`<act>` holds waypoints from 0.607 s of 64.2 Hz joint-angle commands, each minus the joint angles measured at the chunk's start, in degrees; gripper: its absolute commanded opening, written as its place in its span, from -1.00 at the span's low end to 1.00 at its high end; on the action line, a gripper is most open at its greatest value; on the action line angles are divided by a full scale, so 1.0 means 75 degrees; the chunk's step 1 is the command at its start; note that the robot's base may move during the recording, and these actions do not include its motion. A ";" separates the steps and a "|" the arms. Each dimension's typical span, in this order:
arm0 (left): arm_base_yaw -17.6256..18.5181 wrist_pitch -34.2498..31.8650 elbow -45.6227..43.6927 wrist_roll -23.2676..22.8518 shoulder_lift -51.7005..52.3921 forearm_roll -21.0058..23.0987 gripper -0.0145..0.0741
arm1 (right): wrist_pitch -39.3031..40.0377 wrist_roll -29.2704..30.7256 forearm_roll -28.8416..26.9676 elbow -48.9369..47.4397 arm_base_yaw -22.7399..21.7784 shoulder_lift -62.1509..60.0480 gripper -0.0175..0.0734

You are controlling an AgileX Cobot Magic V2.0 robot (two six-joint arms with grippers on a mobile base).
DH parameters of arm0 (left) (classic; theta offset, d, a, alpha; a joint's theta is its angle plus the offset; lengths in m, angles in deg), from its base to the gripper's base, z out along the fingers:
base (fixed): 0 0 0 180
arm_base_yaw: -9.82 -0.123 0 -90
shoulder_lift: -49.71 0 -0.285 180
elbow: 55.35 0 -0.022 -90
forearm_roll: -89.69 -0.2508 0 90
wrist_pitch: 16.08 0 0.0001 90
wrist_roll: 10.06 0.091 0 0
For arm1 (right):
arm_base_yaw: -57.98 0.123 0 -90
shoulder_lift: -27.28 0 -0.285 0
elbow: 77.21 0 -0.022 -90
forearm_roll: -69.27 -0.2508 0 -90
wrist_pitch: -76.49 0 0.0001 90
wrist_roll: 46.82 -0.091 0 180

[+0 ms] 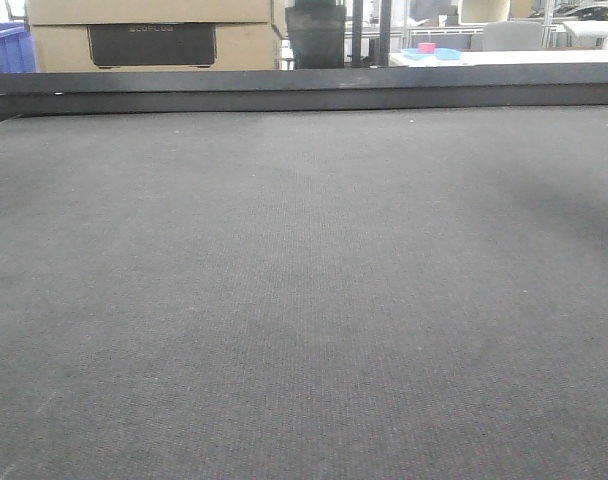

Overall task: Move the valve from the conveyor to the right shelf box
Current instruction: 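Raise both held valves off the conveyor belt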

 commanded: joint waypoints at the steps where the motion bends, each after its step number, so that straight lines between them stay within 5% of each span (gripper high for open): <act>1: 0.0043 -0.0453 -0.0116 -0.0052 0.0126 0.0010 -0.92 | 0.0353 0.0006 0.0075 -0.0126 -0.0009 -0.0157 -0.95; 39: 0.0043 -0.2137 -0.0116 -0.0052 0.0126 0.0010 -0.92 | 0.2923 0.0006 0.0075 -0.0126 -0.0009 -0.0157 -0.95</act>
